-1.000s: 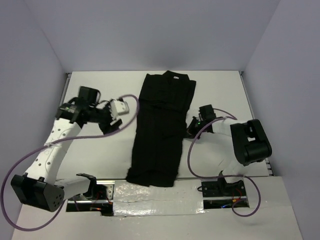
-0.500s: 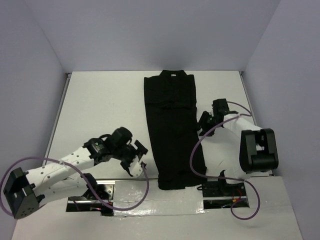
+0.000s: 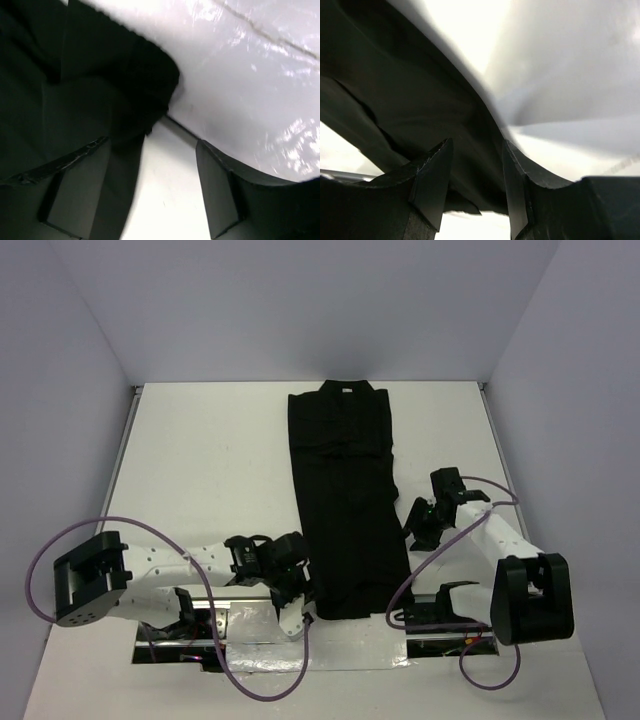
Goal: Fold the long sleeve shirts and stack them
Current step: Fold the shirt
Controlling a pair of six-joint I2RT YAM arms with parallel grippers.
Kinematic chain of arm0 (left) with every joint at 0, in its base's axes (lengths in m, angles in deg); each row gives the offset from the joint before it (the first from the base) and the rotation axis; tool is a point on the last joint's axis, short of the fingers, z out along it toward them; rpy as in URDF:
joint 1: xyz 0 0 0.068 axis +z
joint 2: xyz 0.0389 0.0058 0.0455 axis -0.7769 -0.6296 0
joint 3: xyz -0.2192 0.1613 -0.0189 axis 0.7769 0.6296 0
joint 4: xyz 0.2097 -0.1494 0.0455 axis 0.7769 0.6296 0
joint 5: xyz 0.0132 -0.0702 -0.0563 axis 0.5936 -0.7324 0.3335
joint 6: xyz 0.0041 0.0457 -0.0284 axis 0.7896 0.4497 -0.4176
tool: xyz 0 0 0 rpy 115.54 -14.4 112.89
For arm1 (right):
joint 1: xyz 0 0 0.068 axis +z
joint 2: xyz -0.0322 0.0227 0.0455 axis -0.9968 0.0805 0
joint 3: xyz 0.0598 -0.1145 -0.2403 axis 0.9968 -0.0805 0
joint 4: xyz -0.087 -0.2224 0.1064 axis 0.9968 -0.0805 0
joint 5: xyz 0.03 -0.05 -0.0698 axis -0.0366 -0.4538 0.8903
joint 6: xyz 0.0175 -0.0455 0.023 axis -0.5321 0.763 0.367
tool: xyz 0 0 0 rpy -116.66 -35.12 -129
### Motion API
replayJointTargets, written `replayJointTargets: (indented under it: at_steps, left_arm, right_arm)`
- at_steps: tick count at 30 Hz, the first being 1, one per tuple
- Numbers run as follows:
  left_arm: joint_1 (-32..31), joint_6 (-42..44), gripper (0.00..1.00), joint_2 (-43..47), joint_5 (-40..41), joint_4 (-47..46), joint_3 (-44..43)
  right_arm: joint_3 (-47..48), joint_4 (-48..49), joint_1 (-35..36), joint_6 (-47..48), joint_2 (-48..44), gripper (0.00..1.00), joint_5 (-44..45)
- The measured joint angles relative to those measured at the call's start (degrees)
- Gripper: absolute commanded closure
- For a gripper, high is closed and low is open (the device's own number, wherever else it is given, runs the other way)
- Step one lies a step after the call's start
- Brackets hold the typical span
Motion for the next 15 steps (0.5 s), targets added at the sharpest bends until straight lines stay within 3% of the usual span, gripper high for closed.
replayJointTargets:
  at_steps: [9, 11, 13, 15]
  left_arm:
    - [-2.51, 0.92, 0.23, -7.65, -2.97, -4.83, -2.27]
    - [-2.64, 0.79, 0.28, -9.16, -3.08, -6.32, -3.10]
    - [-2.75, 0.61, 0.36, -10.69, -3.34, -7.19, -3.72]
    - [-2.75, -0.07, 0.55, -11.93, -3.78, -8.11, -4.28]
  right_arm:
    - [-4.68, -7.78, 4.81, -1.60, -6.23, 0.50, 0.57]
    - [-5.66, -9.22, 6.45, -2.67, -7.39, 0.50, 0.61]
    - [-6.16, -10.38, 7.30, -3.58, -9.27, 0.50, 0.66]
    - [-6.62, -11.23, 7.65, -4.33, -11.54, 0.50, 0.66]
